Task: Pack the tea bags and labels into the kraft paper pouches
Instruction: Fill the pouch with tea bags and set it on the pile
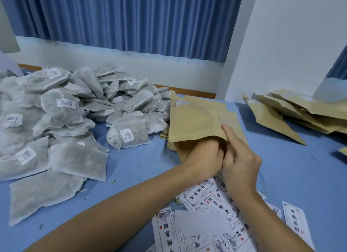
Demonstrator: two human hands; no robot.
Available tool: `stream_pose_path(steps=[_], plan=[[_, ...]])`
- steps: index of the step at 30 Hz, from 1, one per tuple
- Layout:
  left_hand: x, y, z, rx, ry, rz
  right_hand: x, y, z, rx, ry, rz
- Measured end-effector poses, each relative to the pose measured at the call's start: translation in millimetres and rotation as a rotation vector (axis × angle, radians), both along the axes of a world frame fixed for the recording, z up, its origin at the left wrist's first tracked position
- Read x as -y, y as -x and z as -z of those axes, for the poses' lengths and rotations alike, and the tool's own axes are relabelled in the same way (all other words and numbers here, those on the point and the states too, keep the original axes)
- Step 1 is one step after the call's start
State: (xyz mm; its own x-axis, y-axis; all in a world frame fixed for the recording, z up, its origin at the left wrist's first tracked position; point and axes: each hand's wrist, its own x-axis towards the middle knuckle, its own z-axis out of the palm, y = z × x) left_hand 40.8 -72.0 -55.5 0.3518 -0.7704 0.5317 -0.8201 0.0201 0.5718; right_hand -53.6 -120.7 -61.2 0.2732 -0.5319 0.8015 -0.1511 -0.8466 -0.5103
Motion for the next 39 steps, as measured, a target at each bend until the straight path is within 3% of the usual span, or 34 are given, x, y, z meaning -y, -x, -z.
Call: stream_pose_path(steps=[1,4,7,9,13,16,18,20,21,23,25,27,29,31,34,39], plan=[[-13.2,0.6,7.4,0.076,0.061,-0.023,-1.0,-0.6,-2.4,-0.006,-0.007,0.003],[-54.6,2.7,14.0,0.011,0.279,0.122,2.1,0.7,-12.0,-0.036,-0.023,0.013],[-82.3,0.8,15.8,-0.043,0.308,0.162,11.6,3.1,-24.7,-0.025,-0.098,0.052],[-92.9,3.0,17.1,-0.291,0.213,0.119,16.5,5.9,-29.8,0.010,-0.152,0.057],[-90.0,2.3,0.2,-1.176,-0.001,0.233,11.2,10.5,-30.3,-0.029,-0.084,-0.041],[-81.7,-6.8,-16.9,-1.558,0.057,0.435,1.2,11.9,-31.3,-0.247,0.002,-0.416],[-75.8,-12.1,-26.0,-1.695,0.147,0.346,-1.8,15.5,-32.9,-0.430,-0.057,-0.665],[-67.9,-15.2,-26.9,-1.747,0.210,0.167,-7.3,17.7,-35.1,-0.479,-0.191,-0.743],[-64.7,-15.5,-25.0,-1.743,0.244,0.128,-11.9,18.9,-36.5,-0.407,-0.246,-0.688],[-63.6,-12.2,-21.3,-1.728,0.307,0.152,-18.3,21.8,-36.7,-0.130,-0.348,-0.368],[-65.9,-6.8,-17.0,-1.686,0.295,0.221,-21.7,24.8,-38.1,0.002,-0.566,-0.115],[-67.6,-1.9,-10.9,-1.604,0.205,0.293,-17.4,28.9,-36.5,-0.008,-0.932,-0.263],[-69.1,1.1,-4.2,-1.528,0.142,0.267,-15.9,32.6,-31.9,-0.012,-1.135,-0.484],[-70.7,-1.7,1.6,-1.489,0.159,0.117,-11.4,35.5,-26.2,0.009,-1.147,-0.540],[-76.9,-20.9,4.4,-1.515,0.380,-0.095,-0.3,39.0,-22.9,0.106,-1.182,-0.579],[-82.6,-43.0,-1.1,-1.520,0.606,-0.041,6.2,40.4,-16.5,0.230,-1.254,-0.586]])
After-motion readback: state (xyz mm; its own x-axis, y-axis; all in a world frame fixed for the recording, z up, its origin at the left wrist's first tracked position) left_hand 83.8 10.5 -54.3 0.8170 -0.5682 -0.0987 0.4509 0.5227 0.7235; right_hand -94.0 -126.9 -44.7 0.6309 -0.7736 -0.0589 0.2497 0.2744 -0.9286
